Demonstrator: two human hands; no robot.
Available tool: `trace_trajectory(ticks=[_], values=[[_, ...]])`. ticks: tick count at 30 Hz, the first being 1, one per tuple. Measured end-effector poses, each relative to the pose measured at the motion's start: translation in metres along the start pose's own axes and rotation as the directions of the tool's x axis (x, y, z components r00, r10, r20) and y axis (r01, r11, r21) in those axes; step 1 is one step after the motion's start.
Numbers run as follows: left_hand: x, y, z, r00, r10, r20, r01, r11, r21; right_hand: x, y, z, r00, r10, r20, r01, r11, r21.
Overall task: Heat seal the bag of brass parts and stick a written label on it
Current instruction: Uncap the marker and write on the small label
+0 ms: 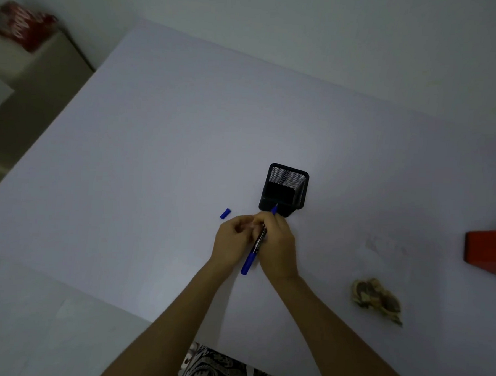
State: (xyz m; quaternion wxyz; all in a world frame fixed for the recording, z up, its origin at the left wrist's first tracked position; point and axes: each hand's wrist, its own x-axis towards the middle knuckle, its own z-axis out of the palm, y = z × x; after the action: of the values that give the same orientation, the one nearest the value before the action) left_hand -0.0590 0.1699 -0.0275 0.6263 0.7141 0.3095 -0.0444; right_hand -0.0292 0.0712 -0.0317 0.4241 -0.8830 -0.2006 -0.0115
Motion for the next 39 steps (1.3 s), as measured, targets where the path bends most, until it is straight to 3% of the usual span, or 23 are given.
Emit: trace_trajectory(ticks=[8,14,16,18,22,24,26,28,31,33,39], values=[[-0.005,0.006,-0.005,0.999,-0.052,0.012,0.053,0.995,-0.089,-0.009,0.007,-0.005,0.997,0.013,0.073,-0.012,1.000,-0.009],[-0.010,0.009,-0.002,1.000,-0.017,0.012,0.019,0.992,-0.125,-0.018,-0.001,-0.007,0.998,0.060,-0.003,-0.060,0.995,0.084],[-0.008,0.006,-0.001,1.000,0.001,-0.022,-0.003,0.998,-0.064,-0.020,-0.006,-0.008,0.997,0.076,-0.014,-0.075,0.995,0.073],[-0.007,0.005,0.000,0.995,0.090,-0.042,-0.085,0.990,0.113,-0.018,-0.008,-0.010,0.997,0.067,-0.035,-0.067,0.998,0.005],[-0.009,0.006,0.003,0.892,0.436,0.118,-0.431,0.745,0.509,-0.014,-0.005,-0.017,0.999,0.005,-0.047,-0.009,0.996,-0.094],[-0.009,0.005,0.004,0.824,0.530,0.201,-0.541,0.627,0.561,-0.014,0.002,-0.019,0.999,0.050,0.018,-0.050,0.998,-0.034],[-0.010,0.003,0.007,0.788,0.578,0.213,-0.580,0.580,0.571,-0.015,0.008,-0.021,0.992,0.085,0.089,-0.085,0.996,0.001],[-0.008,-0.002,0.009,0.788,0.585,0.194,-0.582,0.603,0.546,-0.015,0.012,-0.022,0.986,0.108,0.126,-0.110,0.994,0.012],[-0.009,-0.002,0.008,0.845,0.533,0.040,-0.498,0.758,0.421,-0.016,0.017,-0.023,0.972,0.171,0.163,-0.169,0.985,-0.025],[-0.010,0.001,0.006,0.903,0.427,-0.036,-0.391,0.855,0.341,-0.019,0.020,-0.025,0.960,0.199,0.194,-0.187,0.979,-0.077],[-0.013,0.002,0.012,0.947,0.314,0.060,-0.318,0.900,0.298,-0.025,0.025,-0.030,0.948,0.179,0.262,-0.153,0.981,-0.118]])
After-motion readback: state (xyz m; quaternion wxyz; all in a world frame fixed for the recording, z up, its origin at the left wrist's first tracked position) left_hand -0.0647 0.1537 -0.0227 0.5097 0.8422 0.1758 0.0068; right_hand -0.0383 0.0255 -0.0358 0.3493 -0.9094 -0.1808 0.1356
